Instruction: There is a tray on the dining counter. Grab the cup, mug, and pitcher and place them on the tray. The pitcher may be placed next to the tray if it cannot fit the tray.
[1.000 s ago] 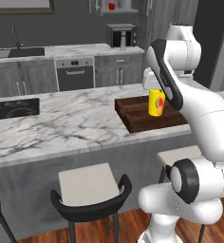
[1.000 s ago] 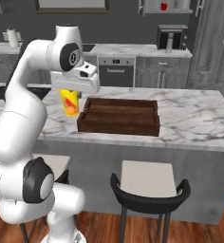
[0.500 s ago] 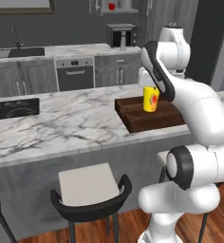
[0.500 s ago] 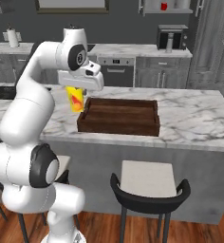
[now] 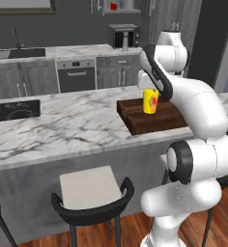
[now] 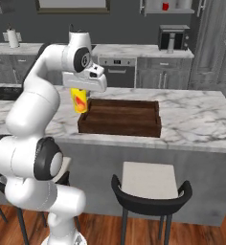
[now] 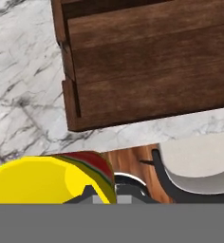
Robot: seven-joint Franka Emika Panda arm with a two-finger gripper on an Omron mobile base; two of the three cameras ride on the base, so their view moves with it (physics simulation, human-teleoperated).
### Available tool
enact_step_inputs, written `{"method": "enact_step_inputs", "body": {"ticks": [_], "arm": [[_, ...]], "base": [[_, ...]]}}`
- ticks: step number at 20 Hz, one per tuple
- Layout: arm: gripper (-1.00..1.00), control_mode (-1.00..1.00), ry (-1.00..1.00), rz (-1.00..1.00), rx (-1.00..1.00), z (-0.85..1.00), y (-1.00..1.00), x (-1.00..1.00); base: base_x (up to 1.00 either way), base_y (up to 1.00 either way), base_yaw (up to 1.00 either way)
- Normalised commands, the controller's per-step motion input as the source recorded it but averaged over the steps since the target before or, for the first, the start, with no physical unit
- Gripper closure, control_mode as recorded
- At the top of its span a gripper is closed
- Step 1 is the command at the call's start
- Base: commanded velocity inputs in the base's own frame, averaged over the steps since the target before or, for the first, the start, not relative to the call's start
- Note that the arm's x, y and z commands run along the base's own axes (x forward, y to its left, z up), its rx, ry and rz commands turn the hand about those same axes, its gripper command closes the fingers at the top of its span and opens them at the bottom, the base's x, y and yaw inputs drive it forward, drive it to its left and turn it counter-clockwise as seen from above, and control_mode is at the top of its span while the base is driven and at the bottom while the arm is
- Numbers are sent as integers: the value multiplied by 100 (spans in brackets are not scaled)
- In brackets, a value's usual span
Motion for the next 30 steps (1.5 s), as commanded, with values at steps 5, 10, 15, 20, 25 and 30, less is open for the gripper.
{"method": "enact_step_inputs", "body": {"ticks": [5, 10, 15, 20, 25, 30], "arm": [[100, -100, 0, 0, 0, -25, 0, 31], [100, -100, 0, 0, 0, -21, 0, 46], [100, -100, 0, 0, 0, -18, 0, 49], [100, -100, 0, 0, 0, -17, 0, 45], [100, -100, 0, 0, 0, -9, 0, 40], [100, -100, 0, 0, 0, -11, 0, 31]], "base": [[0, 0, 0], [0, 0, 0], [0, 0, 0], [0, 0, 0], [0, 0, 0], [0, 0, 0]]}}
